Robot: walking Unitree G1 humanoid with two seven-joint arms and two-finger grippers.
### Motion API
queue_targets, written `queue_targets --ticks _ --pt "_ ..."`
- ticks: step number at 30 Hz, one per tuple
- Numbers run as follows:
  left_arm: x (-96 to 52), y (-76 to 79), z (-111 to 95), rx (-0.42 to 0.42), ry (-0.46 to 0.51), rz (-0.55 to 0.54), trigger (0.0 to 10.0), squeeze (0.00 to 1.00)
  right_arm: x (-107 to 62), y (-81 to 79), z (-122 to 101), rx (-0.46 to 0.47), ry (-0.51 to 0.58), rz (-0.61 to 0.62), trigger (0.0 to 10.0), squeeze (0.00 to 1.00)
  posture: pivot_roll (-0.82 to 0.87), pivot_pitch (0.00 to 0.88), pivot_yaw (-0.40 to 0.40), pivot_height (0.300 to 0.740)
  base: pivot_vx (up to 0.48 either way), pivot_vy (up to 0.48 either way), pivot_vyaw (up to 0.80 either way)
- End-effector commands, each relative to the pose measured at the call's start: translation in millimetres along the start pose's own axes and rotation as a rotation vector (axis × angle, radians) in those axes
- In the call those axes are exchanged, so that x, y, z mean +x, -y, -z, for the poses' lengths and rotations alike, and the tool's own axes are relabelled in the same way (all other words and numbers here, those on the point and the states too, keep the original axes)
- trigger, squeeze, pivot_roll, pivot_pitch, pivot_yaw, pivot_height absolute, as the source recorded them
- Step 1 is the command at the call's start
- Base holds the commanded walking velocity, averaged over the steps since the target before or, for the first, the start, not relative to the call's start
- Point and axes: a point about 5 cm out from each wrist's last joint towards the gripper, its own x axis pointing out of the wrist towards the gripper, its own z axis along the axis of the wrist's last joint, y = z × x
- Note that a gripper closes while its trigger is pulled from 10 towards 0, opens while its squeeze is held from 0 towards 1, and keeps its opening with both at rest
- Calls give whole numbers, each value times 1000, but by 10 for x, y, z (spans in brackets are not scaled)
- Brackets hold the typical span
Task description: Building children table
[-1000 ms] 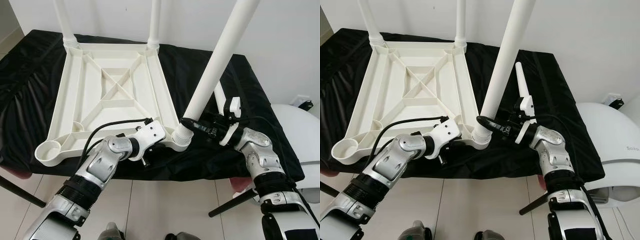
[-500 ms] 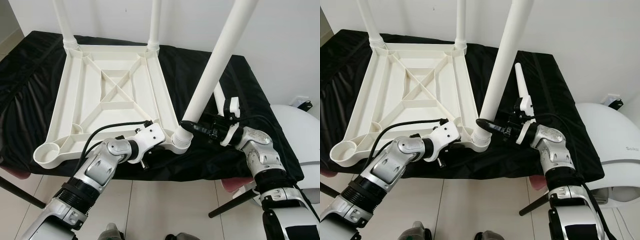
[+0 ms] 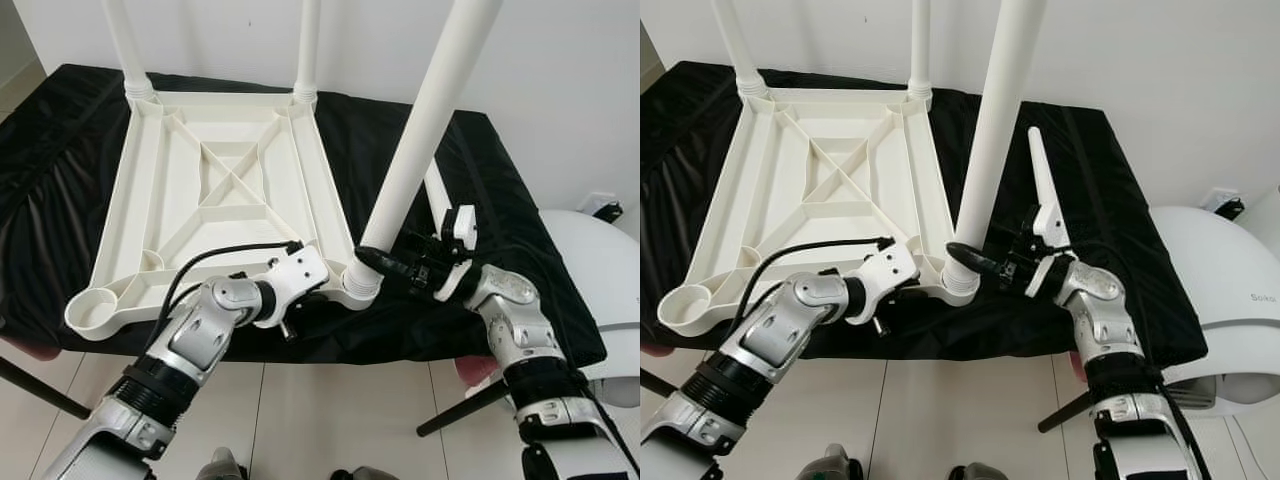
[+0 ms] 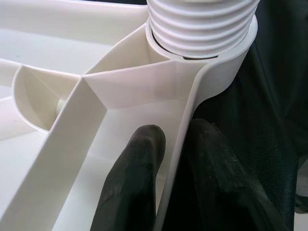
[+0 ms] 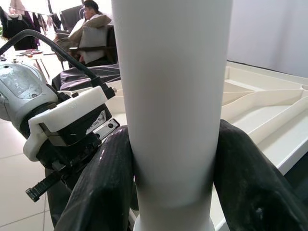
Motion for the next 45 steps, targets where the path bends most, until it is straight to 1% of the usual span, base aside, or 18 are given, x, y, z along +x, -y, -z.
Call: queue_targets --ticks 1,3,6,8,11,12,17,21,24,33,35,41,45 --pt "-44 -126 -260 31 100 -71 10000 0 -62 -238 454 159 -173 -50 10000 0 42 62 -49 740 0 0 0" --pt "-46 -169 -263 12 99 -102 10000 0 -94 -221 455 157 -165 -10 10000 0 36 56 -46 740 0 0 0" --pt "-48 -181 -263 6 99 -111 10000 0 -107 -216 456 155 -163 1 10000 0 36 56 -46 740 0 0 0" --pt "-57 -230 -264 -4 95 -137 10000 0 -152 -189 473 162 -163 51 10000 0 33 47 -43 740 0 0 0" --pt "-60 -252 -264 -7 92 -147 10000 0 -166 -181 478 162 -164 72 10000 0 34 44 -43 740 0 0 0" --pt "-64 -285 -272 -10 91 -160 10000 0 -189 -153 488 171 -161 120 10000 0 34 43 -42 740 0 0 0" --pt "-63 -298 -286 -10 92 -164 10000 0 -214 -130 509 179 -172 170 10000 0 29 44 -40 740 0 0 0" --pt "-53 -298 -312 -7 98 -161 10000 0 -221 -104 554 210 -201 204 10000 0 28 48 -39 740 0 0 0" --pt "-47 -301 -322 -6 99 -161 10000 0 -205 -87 573 230 -220 212 10000 0 30 51 -39 740 0 0 0" --pt "-43 -305 -336 -6 102 -161 10000 0 -176 -49 581 247 -249 199 10000 0 35 51 -41 740 0 0 0" --pt "-55 -319 -345 -6 105 -166 10000 0 -204 -19 584 269 -292 163 10000 0 37 50 -41 740 0 0 0" --pt "-61 -323 -349 -5 105 -168 10000 0 -250 -11 589 298 -326 134 10000 0 35 53 -41 740 0 0 0" --pt "-63 -326 -350 -6 106 -169 10000 0 -275 -3 585 295 -346 126 10000 0 34 56 -41 740 0 0 0"
